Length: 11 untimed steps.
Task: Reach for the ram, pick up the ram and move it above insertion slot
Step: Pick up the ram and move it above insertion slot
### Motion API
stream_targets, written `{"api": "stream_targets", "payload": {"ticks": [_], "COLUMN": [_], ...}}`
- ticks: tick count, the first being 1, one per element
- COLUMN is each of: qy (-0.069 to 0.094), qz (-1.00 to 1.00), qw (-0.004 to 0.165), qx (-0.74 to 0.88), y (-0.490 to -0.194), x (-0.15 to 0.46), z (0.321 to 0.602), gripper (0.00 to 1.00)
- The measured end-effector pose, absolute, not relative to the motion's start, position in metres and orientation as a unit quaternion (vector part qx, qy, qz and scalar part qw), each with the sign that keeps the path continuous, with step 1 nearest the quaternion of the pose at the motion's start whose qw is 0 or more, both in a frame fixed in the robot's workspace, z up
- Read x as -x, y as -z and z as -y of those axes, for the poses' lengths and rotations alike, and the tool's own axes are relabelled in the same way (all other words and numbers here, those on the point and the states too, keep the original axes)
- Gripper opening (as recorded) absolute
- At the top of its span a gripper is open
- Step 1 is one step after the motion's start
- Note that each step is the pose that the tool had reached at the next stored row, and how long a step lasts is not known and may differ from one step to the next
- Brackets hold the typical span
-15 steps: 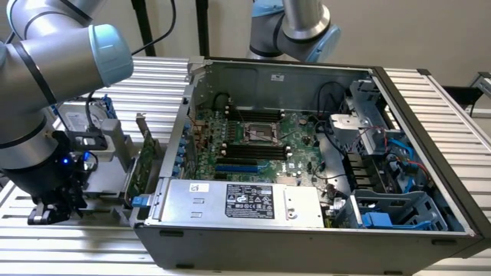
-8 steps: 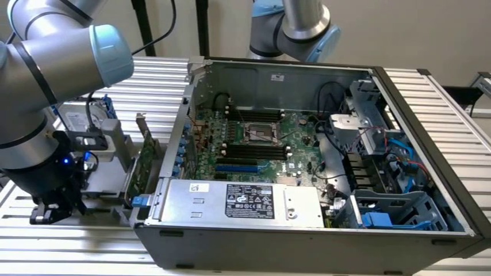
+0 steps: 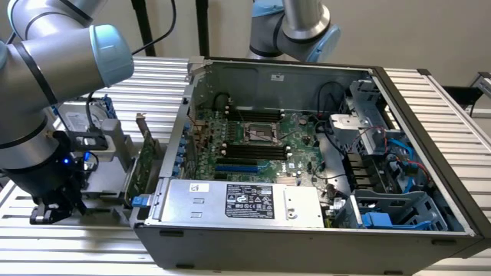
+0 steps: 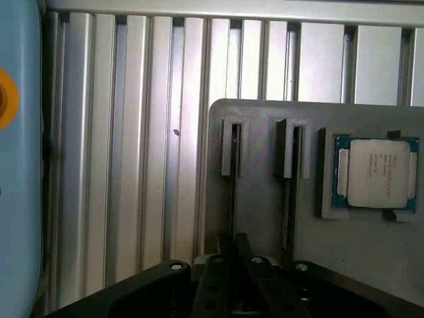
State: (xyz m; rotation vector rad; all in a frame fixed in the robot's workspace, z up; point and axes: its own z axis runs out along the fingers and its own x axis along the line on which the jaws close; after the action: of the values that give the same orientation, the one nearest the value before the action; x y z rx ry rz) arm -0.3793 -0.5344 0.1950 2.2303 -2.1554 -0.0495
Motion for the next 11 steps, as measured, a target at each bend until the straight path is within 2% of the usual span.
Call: {"api": "stream_targets", "payload": {"ticks": [11], "qy": [0.016], "qz": [0.695], "qw": [0.02], "qx": [-0.719], "y": [-0.1997], "x": [0.3793], "z": [0.5344], "gripper": [0.14]}}
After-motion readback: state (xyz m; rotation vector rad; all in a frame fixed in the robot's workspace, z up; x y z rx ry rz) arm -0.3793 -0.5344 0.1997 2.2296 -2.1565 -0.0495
